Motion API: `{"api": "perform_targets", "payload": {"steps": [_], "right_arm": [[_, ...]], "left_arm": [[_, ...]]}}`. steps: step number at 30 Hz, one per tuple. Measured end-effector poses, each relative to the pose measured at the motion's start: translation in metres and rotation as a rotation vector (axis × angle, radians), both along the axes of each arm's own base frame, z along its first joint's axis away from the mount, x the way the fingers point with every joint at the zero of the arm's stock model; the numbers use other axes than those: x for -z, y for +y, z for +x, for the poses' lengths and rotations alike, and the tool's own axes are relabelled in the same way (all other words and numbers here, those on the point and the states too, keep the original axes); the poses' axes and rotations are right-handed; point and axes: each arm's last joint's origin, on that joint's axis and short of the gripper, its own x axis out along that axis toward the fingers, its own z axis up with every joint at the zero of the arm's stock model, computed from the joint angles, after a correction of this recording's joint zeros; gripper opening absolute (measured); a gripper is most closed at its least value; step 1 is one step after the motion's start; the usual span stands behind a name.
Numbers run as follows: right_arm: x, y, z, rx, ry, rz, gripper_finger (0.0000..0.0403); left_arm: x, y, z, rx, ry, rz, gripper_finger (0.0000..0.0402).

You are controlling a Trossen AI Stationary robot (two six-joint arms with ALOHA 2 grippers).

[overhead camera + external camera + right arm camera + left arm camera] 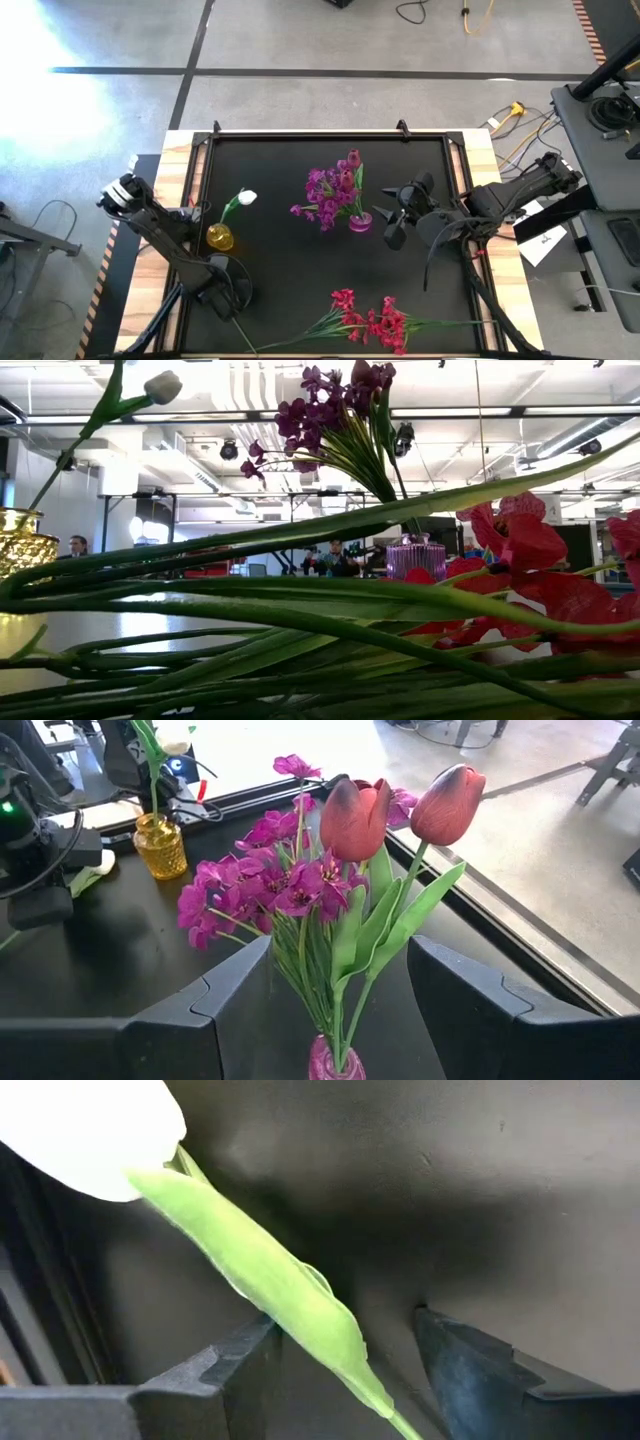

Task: Sort flowers into vase by color
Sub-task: Put the white tulip into the yellow flower vase

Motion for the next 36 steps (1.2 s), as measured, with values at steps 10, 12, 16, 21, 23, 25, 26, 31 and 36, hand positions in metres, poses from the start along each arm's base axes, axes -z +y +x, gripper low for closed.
{"api": "perform_targets", "payload": {"steps": [10, 12, 16, 21, 23, 25, 26, 31, 36], "right_arm": [[0.000, -0.001, 0.001, 0.007, -0.005, 0.001, 0.0224], [0.000, -0.002, 0.001, 0.011, -0.005, 0.001, 0.0224], [0.000, -0.002, 0.001, 0.011, -0.005, 0.001, 0.0224], [0.000, -0.002, 0.001, 0.011, -0.005, 0.001, 0.0224], [0.000, -0.002, 0.001, 0.011, -0.006, 0.002, 0.0224], [-0.001, -0.002, 0.001, 0.012, -0.008, 0.003, 0.0224], [-0.001, -0.002, 0.001, 0.012, -0.010, 0.004, 0.0224], [-0.003, -0.002, 0.001, 0.009, -0.017, 0.010, 0.0224], [-0.010, -0.002, 0.001, -0.009, -0.035, 0.035, 0.0224]], "left_arm": [[0.004, 0.000, 0.003, 0.067, -0.072, 0.003, 0.0081], [0.002, -0.001, 0.005, 0.068, -0.102, 0.017, 0.0033], [-0.004, 0.000, 0.011, 0.089, -0.238, 0.152, 0.0018], [-0.035, -0.006, 0.032, 0.182, -0.601, 0.416, 0.0015], [-0.055, -0.009, 0.042, 0.256, -0.760, 0.593, 0.0007], [-0.081, -0.012, 0.049, 0.360, -0.871, 0.795, 0.0006], [-0.093, -0.013, 0.052, 0.436, -0.886, 0.893, 0.0007], [-0.154, -0.007, 0.049, 0.811, -0.747, 1.162, 0.0008], [-0.202, 0.026, 0.014, 0.908, -0.669, 1.201, 0.0007]]}}
